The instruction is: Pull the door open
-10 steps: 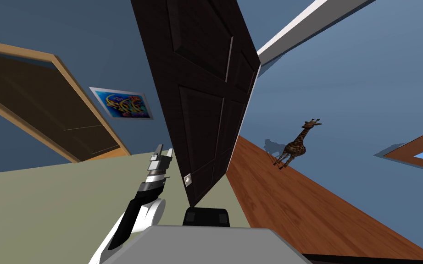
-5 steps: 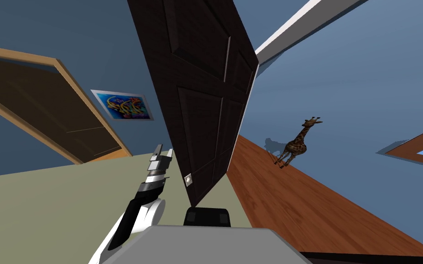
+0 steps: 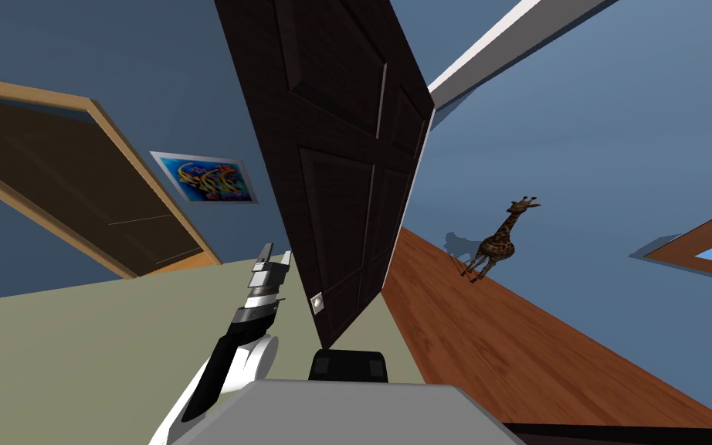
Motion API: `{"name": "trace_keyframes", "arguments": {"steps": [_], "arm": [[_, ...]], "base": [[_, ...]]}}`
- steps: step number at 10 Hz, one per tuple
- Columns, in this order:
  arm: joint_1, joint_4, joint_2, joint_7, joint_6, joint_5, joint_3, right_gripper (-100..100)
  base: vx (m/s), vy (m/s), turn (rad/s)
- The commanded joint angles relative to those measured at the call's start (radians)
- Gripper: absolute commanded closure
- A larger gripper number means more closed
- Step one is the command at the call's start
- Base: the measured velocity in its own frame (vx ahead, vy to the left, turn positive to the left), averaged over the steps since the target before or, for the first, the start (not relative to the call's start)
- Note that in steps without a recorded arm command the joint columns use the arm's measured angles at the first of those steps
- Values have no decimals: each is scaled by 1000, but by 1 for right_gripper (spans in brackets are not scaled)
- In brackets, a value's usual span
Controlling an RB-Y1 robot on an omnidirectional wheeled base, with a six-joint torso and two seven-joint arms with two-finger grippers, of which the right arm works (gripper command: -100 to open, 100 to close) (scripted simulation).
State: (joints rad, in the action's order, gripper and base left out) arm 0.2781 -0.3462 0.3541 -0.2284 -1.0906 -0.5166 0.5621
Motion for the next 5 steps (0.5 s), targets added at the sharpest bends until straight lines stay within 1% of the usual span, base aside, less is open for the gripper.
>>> {"name": "trace_keyframes", "arguments": {"steps": [1, 2, 3, 4, 5], "arm": [[-12, 12, 9, -12, -6, 11, -15, 100], [-12, -14, 9, -12, -6, 11, -15, 100], [-12, -23, 9, -12, -6, 11, -15, 100], [31, -92, -14, 7, 35, -1, -2, -100], [39, -91, -14, 2, 36, -6, 2, -100]], "base": [[60, 163, -93], [69, 149, -36], [36, 74, 29], [28, 146, -25], [14, 212, -70]]}}
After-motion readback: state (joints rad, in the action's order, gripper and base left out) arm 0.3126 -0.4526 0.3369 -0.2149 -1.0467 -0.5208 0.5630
